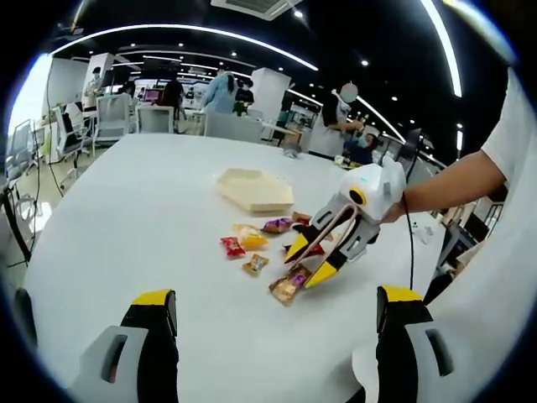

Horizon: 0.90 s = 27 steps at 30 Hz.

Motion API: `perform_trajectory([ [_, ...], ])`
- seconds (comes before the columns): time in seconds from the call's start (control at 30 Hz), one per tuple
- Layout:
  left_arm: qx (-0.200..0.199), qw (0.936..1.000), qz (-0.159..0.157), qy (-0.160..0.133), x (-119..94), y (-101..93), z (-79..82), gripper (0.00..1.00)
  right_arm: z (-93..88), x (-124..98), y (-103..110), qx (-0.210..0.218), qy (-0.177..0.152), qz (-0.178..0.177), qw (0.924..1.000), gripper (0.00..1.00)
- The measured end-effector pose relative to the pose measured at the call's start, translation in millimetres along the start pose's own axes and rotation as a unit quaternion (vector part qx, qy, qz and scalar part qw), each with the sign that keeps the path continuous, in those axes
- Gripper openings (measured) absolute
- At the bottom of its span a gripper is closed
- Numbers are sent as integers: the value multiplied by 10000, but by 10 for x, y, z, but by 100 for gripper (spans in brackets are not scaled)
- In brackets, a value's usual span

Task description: Place the target food into the container with the food tongs after gripping and lifting it, then release it inside without dropping or visibly crushing the food.

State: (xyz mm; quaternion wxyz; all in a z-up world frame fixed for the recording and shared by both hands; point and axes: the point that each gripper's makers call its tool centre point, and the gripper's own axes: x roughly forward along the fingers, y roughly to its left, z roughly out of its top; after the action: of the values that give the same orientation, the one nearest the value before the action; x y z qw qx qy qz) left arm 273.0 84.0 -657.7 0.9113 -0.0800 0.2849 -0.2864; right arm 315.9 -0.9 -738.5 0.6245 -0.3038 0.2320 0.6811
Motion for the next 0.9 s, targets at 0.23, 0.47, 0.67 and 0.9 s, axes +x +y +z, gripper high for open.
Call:
perform_trajectory([
  [0.23, -26, 10000, -8, 15, 3, -2, -9, 99, -40, 17, -3, 15, 57, 9, 10000, 27],
  [0.47, -42, 10000, -6, 29, 12, 11, -4, 99, -60, 31, -110, 900, 180, -304, 9953, 26],
  [0.67, -29, 10000, -56, 9, 40, -1, 28, 99, -65, 62, -156, 1062, 493, -869, 9893, 20],
  [0.9, -7, 9999, -140, 26, 67, -16, 18, 99, -80, 45, -173, 1327, 436, -1094, 9841, 19],
])
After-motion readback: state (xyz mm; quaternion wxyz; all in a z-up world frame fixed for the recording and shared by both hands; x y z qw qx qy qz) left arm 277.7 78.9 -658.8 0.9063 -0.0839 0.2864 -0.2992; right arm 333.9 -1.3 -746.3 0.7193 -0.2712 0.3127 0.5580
